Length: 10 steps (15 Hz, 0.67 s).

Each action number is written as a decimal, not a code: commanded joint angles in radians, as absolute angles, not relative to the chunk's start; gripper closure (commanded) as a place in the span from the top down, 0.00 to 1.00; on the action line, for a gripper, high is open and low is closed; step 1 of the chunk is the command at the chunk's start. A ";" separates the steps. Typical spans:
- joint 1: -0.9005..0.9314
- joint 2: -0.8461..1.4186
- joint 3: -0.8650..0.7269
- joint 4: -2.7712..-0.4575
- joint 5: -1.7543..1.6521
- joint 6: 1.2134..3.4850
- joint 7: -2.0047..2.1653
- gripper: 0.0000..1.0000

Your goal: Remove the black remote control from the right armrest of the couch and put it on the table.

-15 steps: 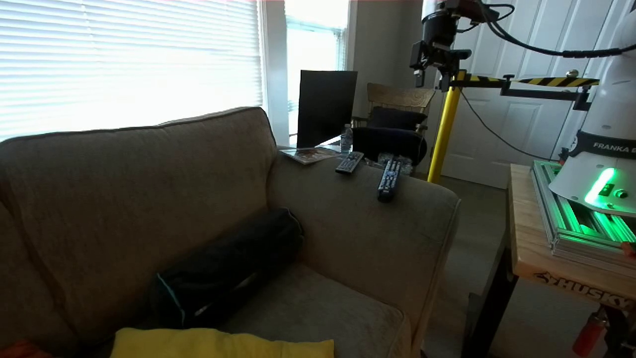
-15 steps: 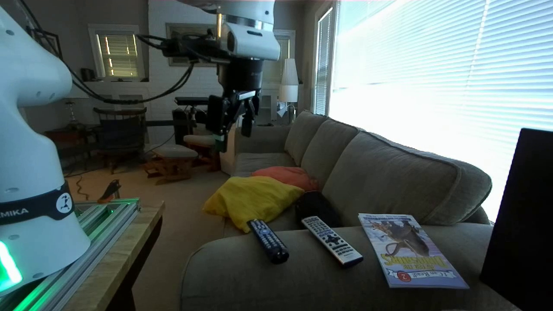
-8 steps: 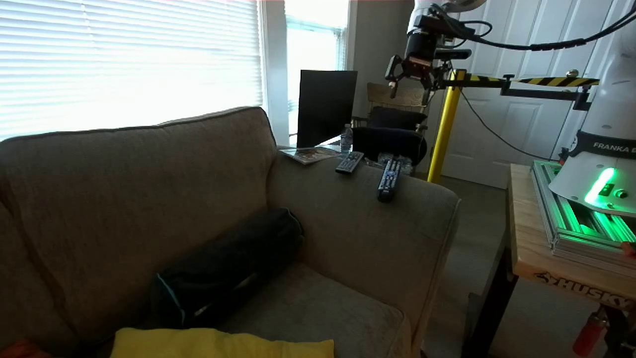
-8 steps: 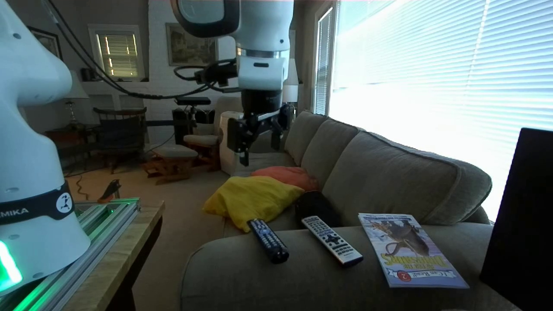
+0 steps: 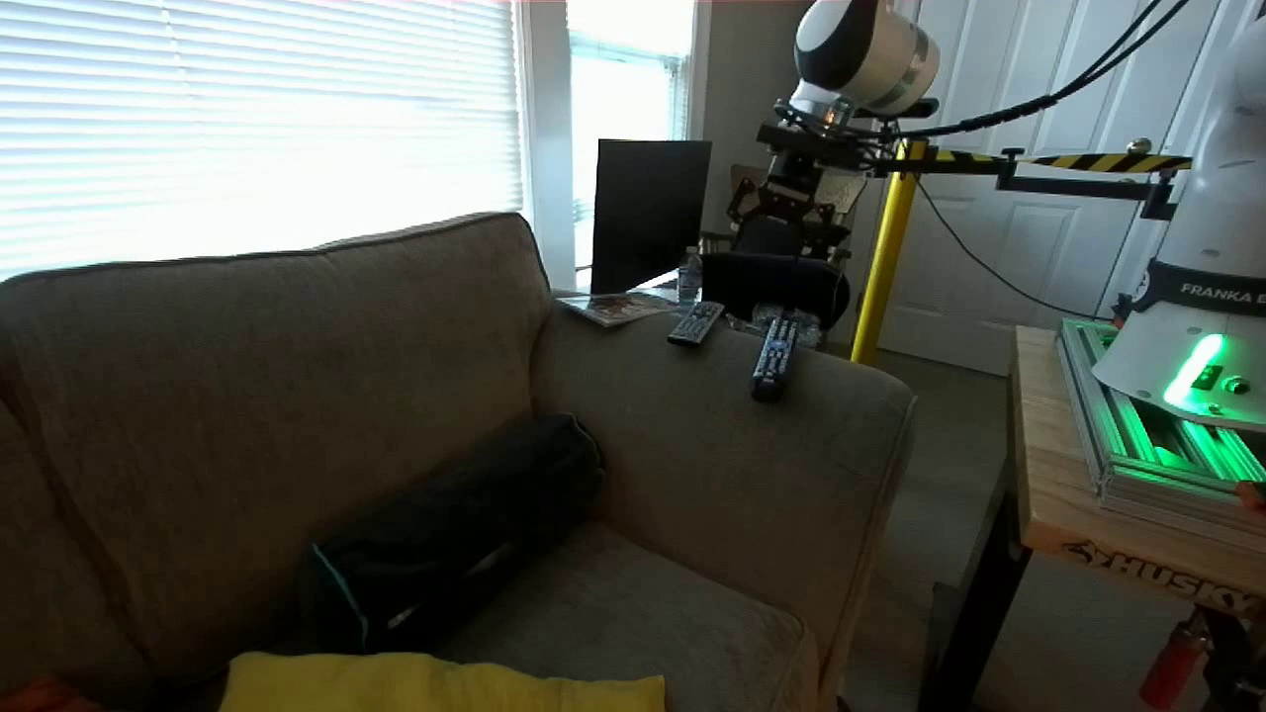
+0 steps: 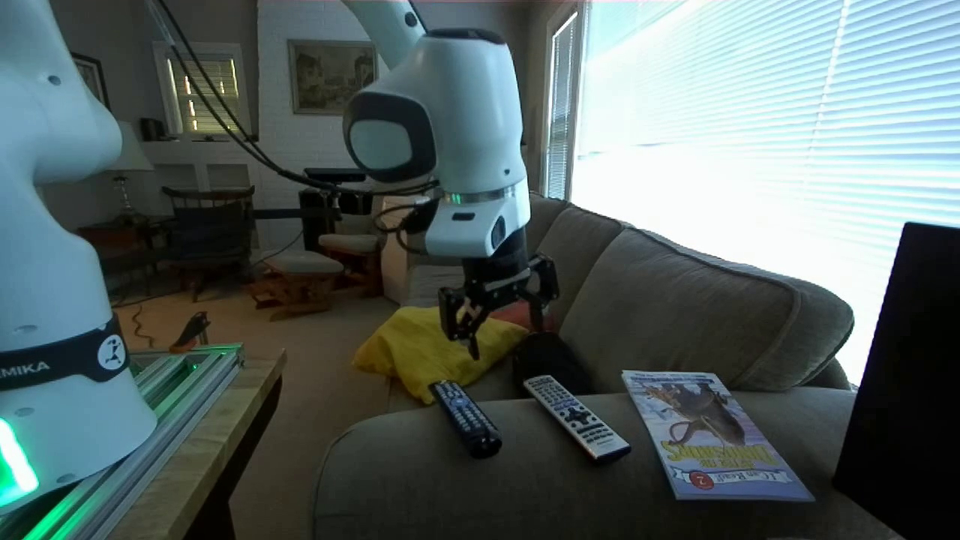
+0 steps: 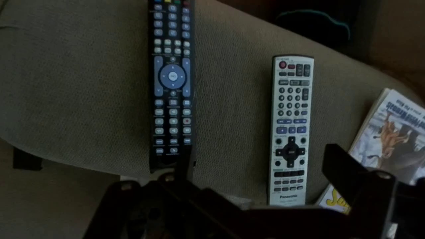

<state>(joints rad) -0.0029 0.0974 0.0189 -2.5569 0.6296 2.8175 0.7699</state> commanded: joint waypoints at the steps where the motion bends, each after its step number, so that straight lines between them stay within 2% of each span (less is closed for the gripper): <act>1: 0.045 0.249 0.010 -2.506 0.633 2.980 0.964 1.00; 5: 0.159 0.358 -0.076 -2.507 0.586 3.065 1.202 1.00; 10: 0.276 0.360 -0.156 -2.503 0.569 2.894 1.299 1.00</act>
